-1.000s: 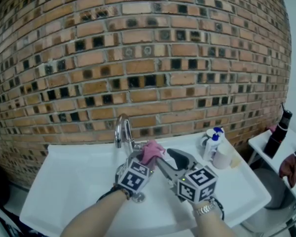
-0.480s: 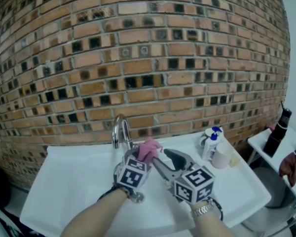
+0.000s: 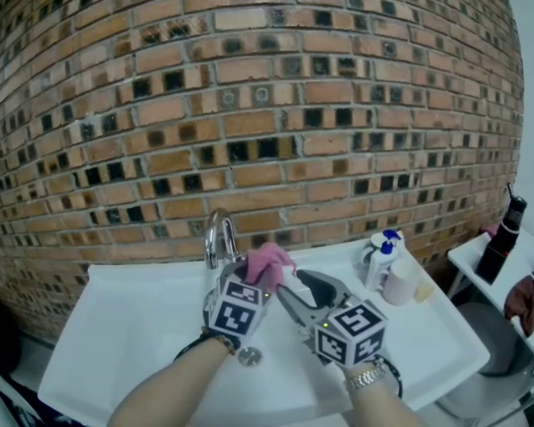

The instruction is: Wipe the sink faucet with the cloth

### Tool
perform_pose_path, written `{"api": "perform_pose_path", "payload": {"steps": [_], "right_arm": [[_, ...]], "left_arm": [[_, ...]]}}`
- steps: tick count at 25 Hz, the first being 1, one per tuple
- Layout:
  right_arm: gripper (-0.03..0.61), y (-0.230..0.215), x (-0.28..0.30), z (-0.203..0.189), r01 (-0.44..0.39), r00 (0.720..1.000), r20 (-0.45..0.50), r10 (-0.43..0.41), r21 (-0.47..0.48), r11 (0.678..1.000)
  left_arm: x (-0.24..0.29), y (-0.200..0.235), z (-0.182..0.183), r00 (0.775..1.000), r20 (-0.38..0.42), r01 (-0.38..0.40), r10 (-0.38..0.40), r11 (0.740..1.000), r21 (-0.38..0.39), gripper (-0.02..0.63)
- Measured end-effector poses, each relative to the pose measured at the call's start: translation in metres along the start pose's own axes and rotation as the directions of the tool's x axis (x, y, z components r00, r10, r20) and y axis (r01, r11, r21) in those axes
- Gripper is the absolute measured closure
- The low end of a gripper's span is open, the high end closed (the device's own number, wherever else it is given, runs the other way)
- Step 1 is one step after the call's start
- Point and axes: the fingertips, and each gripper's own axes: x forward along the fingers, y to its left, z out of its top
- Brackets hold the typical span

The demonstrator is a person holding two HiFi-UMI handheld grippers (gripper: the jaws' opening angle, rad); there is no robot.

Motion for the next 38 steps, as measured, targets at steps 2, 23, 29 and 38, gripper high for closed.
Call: {"api": "perform_pose_path", "payload": {"steps": [2,23,29,38], "right_arm": [[0.368,0.0,0.0,0.0,0.0,1.0,0.001,0.0,0.0,1.0],[0.397,-0.02,-0.014,0.005,0.085,0.995,0.054,-0.083,-0.024,0.996],[0.461,-0.026,-0.017,0.002,0.154,0.987,0.061,-0.15,-0.073,0.985],[0.472,-0.005,-0.005,0.002,0.145,0.989,0.001,-0.146,-0.119,0.982]], "left_arm": [[-0.003,0.004,0.006,1.0,0.013,-0.009,0.009,1.0,-0.001,0.541],[-0.071,-0.023,0.026,0.993,0.105,0.042,-0.055,0.991,0.124,0.541],[-0.097,-0.028,0.003,0.993,0.091,0.059,-0.076,0.983,0.176,0.541],[-0.127,-0.004,-0.034,0.996,0.081,0.009,-0.026,0.98,0.201,0.541]]}}
